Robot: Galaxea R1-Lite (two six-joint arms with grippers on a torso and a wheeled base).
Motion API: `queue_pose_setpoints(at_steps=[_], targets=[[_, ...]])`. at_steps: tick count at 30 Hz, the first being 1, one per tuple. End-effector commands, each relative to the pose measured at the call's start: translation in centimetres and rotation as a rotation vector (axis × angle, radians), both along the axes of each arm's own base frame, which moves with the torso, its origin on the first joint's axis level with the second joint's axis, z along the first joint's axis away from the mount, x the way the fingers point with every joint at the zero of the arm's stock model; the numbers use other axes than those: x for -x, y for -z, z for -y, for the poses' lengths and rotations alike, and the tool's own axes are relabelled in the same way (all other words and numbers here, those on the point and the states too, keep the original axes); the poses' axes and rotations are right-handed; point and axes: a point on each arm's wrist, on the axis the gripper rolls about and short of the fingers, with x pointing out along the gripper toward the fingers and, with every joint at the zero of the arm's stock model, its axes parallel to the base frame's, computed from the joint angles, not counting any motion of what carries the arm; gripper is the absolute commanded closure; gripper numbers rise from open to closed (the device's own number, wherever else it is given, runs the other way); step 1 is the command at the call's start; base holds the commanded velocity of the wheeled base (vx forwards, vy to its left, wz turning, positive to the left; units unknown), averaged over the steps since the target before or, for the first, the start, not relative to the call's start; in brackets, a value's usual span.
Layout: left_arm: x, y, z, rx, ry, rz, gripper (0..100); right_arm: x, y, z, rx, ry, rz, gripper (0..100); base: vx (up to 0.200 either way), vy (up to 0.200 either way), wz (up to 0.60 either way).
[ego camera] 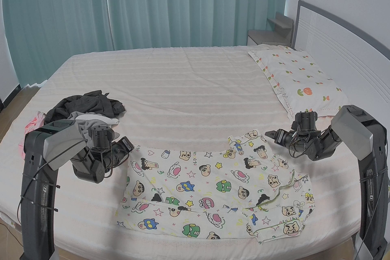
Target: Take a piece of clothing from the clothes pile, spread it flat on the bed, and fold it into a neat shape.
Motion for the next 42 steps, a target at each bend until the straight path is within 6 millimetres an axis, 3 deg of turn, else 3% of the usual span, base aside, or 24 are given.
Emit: queue_pose_setpoints(at_steps=[1,24,25,31,42], targets=[[0.0,-0.1,-0.3,0.000,-0.005,0.001,100,0.3,0.9,-1.0,0.003,-0.027,-0.014,0,0.000,0.000,0.00],[0.0,0.1,-0.2,-0.001,-0.003,-0.002,100,0.5,2.5,-3.6,-0.040,-0.122,-0.056,0,0.000,0.000,0.00],[0.0,0.1,-0.2,-0.001,-0.003,-0.002,100,0.5,2.6,-3.6,-0.041,-0.124,-0.056,100,0.000,0.000,0.00],[0.0,0.1,-0.2,-0.003,-0.002,0.000,100,0.5,2.8,-3.3,-0.048,-0.115,-0.057,100,0.000,0.000,0.00],[-0.4,-0.5,0.4,-0.012,0.010,0.022,100,0.8,1.3,-1.7,-0.116,-0.065,-0.001,100,0.000,0.000,0.00]])
